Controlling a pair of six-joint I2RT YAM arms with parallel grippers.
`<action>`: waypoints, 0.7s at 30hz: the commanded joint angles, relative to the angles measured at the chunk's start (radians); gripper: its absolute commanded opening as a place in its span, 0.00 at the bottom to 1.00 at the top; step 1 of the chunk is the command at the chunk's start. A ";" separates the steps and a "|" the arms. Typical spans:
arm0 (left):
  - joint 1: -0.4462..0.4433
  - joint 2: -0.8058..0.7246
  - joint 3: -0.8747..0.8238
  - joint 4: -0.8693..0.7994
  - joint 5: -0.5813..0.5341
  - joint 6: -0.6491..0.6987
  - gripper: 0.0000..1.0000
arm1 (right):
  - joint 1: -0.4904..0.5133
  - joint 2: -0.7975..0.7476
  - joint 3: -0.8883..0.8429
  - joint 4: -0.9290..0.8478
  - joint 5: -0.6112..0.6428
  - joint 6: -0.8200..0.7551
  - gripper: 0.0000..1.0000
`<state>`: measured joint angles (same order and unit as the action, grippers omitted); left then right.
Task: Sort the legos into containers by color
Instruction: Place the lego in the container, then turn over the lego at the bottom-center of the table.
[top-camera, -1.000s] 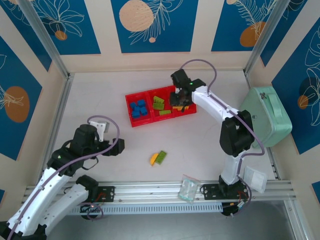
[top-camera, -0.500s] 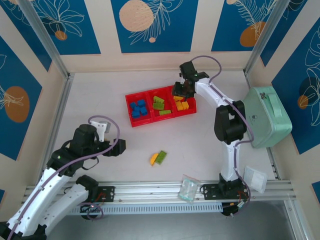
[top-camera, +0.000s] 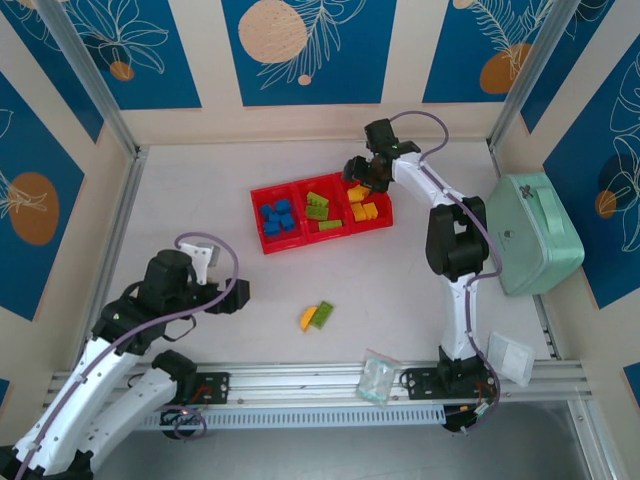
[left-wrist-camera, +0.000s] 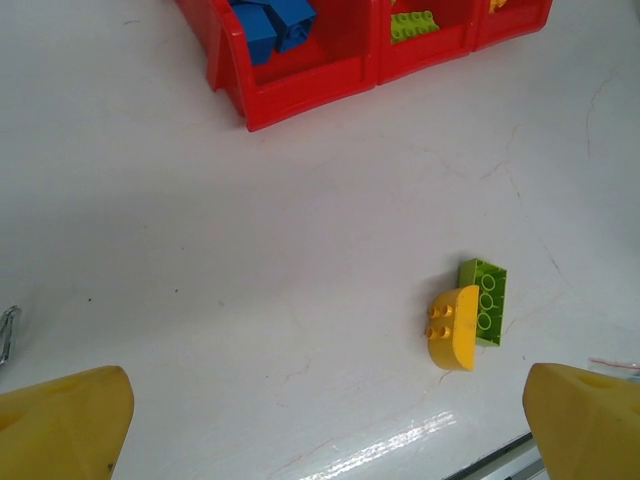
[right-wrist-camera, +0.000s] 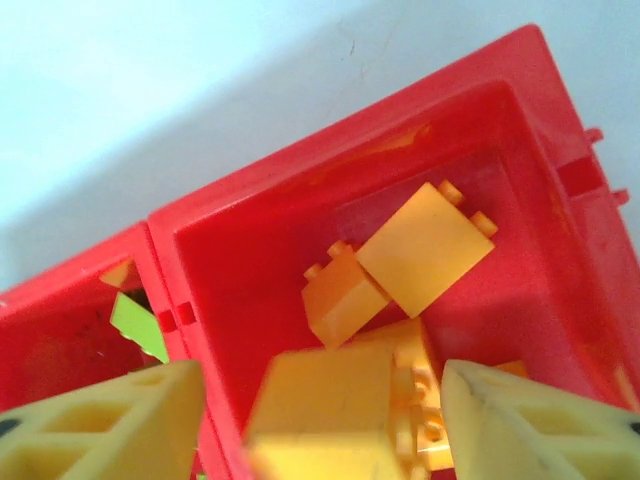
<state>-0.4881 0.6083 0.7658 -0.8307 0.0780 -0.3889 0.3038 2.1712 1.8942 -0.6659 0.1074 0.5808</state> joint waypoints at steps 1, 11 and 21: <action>0.005 -0.025 0.031 -0.014 -0.025 0.022 0.99 | 0.018 -0.050 -0.039 0.028 -0.029 0.011 0.79; 0.005 -0.041 0.024 -0.002 0.023 0.041 0.99 | 0.063 -0.229 -0.140 0.012 -0.070 -0.034 0.89; -0.116 0.267 0.082 -0.060 0.026 0.016 1.00 | 0.091 -0.654 -0.625 0.082 0.000 -0.055 0.89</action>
<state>-0.5533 0.7944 0.8082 -0.8467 0.0937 -0.3687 0.4046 1.5997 1.3693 -0.5789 0.0822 0.5385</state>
